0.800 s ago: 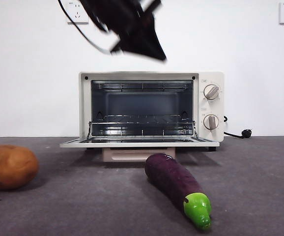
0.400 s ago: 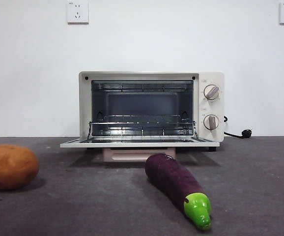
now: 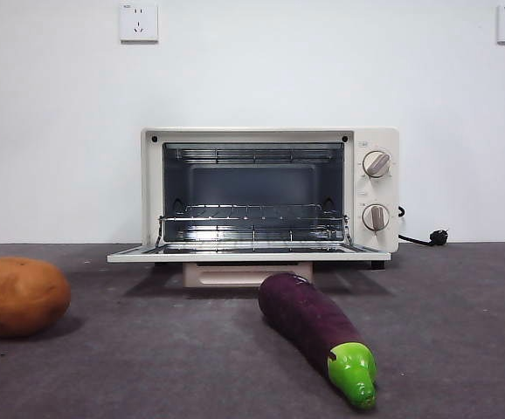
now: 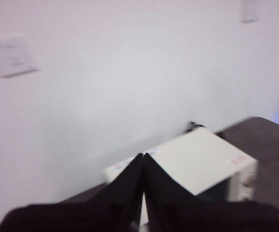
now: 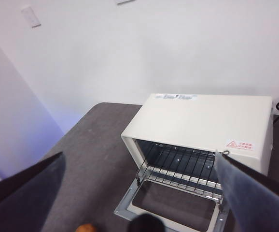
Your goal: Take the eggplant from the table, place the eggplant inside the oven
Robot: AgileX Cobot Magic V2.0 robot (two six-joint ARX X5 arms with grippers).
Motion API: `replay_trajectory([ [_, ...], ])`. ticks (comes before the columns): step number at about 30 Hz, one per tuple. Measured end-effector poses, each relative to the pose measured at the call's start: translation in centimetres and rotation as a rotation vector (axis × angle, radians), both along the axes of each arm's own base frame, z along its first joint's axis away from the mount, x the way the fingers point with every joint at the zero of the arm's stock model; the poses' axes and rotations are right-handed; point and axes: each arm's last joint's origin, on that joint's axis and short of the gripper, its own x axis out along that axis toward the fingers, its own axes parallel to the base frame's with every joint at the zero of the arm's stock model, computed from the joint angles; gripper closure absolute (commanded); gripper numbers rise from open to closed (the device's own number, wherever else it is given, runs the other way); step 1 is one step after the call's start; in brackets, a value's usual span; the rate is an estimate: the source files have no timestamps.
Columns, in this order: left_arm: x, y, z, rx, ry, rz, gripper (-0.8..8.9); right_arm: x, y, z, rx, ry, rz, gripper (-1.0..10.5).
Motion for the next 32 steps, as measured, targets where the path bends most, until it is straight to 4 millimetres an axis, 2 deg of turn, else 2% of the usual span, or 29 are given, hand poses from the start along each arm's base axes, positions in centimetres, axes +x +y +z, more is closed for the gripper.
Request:
replay_trajectory([
  [3, -2.1, 0.8, 0.4, 0.004, -0.025, 0.064, 8.19, -0.1, 0.2, 0.0, -0.002, -0.002, 0.012, 3.2],
  [7, -3.9, 1.3, 0.6, 0.01, -0.033, 0.096, 8.19, -0.1, 0.5, 0.0, -0.003, -0.001, 0.028, 3.2],
  [14, -4.1, 1.3, 0.3, 0.022, -0.003, 0.098, 8.19, 0.3, 1.3, -0.8, -0.04, 0.069, 0.032, 3.2],
  [20, -4.0, 1.3, 0.3, 0.022, -0.001, 0.098, 8.19, 2.3, 3.1, -2.6, -0.124, 0.199, 0.051, 3.2],
  [26, -3.9, 1.3, 0.2, 0.023, 0.002, 0.098, 8.19, 5.5, 6.8, -6.1, -0.313, 0.414, 0.099, 3.2],
  [32, -3.9, 1.3, 0.1, 0.026, 0.015, 0.098, 8.19, 9.1, 11.5, -11.3, -0.481, 0.607, 0.181, 3.2],
])
